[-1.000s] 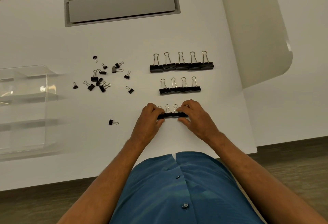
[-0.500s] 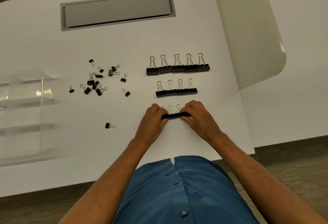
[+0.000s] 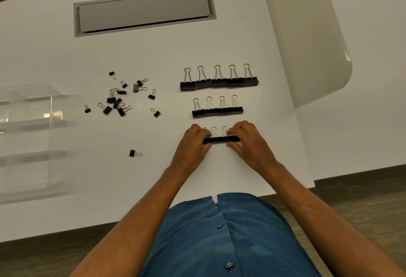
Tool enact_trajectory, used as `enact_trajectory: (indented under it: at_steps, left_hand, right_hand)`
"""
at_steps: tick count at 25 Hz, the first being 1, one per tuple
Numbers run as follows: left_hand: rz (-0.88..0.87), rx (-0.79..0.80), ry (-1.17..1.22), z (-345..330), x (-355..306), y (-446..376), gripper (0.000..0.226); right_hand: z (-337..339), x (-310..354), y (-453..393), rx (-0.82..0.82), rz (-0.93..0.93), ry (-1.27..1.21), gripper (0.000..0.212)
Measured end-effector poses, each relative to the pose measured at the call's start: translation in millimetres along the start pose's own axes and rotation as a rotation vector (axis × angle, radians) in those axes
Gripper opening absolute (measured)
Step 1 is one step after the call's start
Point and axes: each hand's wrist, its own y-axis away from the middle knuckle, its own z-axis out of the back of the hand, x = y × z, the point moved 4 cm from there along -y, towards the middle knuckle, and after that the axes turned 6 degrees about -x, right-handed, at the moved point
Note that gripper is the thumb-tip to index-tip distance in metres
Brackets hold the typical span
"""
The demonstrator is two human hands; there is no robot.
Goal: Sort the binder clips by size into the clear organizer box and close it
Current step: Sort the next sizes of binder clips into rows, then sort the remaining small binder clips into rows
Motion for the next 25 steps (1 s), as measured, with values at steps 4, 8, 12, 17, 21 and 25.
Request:
enact_trajectory:
  at_steps: [4, 8, 12, 17, 21, 25]
  left_hand:
    - [0.006, -0.01, 0.015, 14.9, 5.2, 8.1, 0.035]
    - [0.049, -0.074, 0.013, 50.6, 25.6, 17.6, 0.031]
    - [0.116, -0.155, 0.007, 92.5, 64.8, 25.9, 0.025]
    - [0.18, -0.25, -0.004, 141.8, 119.9, 39.1, 0.021]
    - [0.206, -0.287, -0.007, 171.8, 165.6, 45.8, 0.022]
    - [0.233, -0.298, 0.003, 195.6, 202.1, 34.7, 0.022]
  right_hand:
    - [5.4, 8.9, 3.8, -0.076, -0.004, 0.043, 0.038]
    - [-2.5, 34.4, -10.3, -0.096, 0.01, 0.03, 0.032]
    - [-22.7, 77.2, -33.5, -0.071, 0.02, -0.021, 0.023]
    - [-53.4, 135.5, -58.1, -0.046, 0.1, -0.052, 0.019]
    - [-78.5, 176.3, -79.5, -0.03, 0.095, -0.094, 0.019]
    - [-106.1, 204.9, -112.8, -0.017, 0.033, -0.171, 0.024]
